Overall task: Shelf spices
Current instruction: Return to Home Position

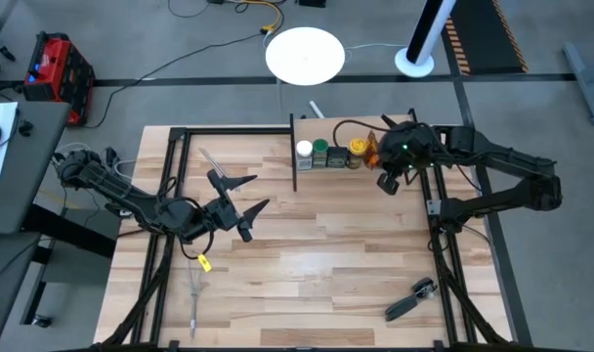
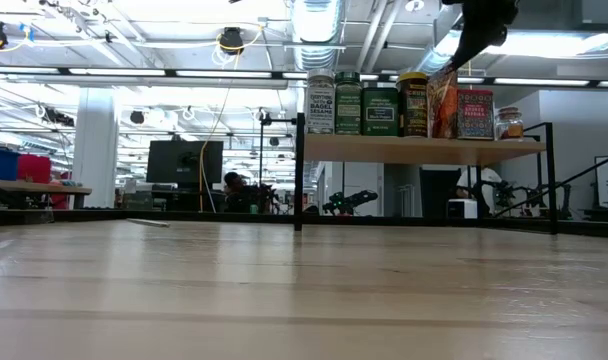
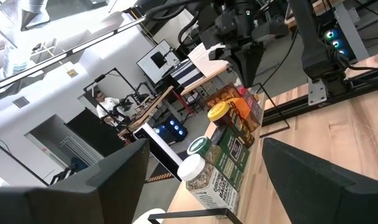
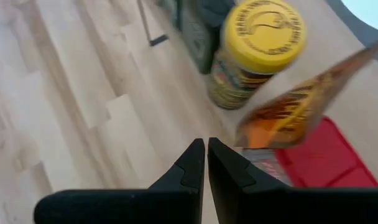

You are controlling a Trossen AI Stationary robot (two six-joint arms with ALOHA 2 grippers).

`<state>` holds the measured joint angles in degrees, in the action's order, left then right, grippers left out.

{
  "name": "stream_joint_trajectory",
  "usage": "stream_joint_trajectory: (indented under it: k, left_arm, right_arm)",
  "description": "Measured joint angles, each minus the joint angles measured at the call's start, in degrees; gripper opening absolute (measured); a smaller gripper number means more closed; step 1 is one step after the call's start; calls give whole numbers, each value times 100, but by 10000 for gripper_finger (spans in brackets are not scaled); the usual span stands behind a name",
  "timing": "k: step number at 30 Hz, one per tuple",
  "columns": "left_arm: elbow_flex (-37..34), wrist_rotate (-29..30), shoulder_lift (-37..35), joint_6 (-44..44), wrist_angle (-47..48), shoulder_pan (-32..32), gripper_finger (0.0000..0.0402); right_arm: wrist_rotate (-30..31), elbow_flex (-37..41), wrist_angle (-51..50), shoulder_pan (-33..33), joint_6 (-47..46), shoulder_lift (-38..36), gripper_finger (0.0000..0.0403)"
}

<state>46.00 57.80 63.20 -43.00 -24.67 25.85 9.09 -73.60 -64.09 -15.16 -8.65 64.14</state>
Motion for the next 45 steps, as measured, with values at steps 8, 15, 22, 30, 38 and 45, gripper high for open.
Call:
stream_joint_trajectory:
  k: [8,15,22,30,38,45]
  left_arm:
    - [0,-62,0,104,390,-2,304]
    - [-2,-419,11,669,1014,-71,304]
    - [0,-3648,-158,1540,671,-1066,304]
    - [0,-5409,-221,2383,863,-2324,304]
    - [0,-6121,-276,2564,892,-2845,304]
    - [-105,-6517,-797,2713,1065,-3045,304]
  right_arm:
    - [-36,-2,174,776,-188,-276,27]
    - [-35,-4,1303,1791,32,-915,27]
    - [-35,-4,2195,2362,952,-1276,27]
    - [-29,-7,2410,2296,1571,-1758,27]
    - [-29,-7,2150,2217,1671,-2509,27]
    - [-133,711,2429,2224,1623,-3298,27]
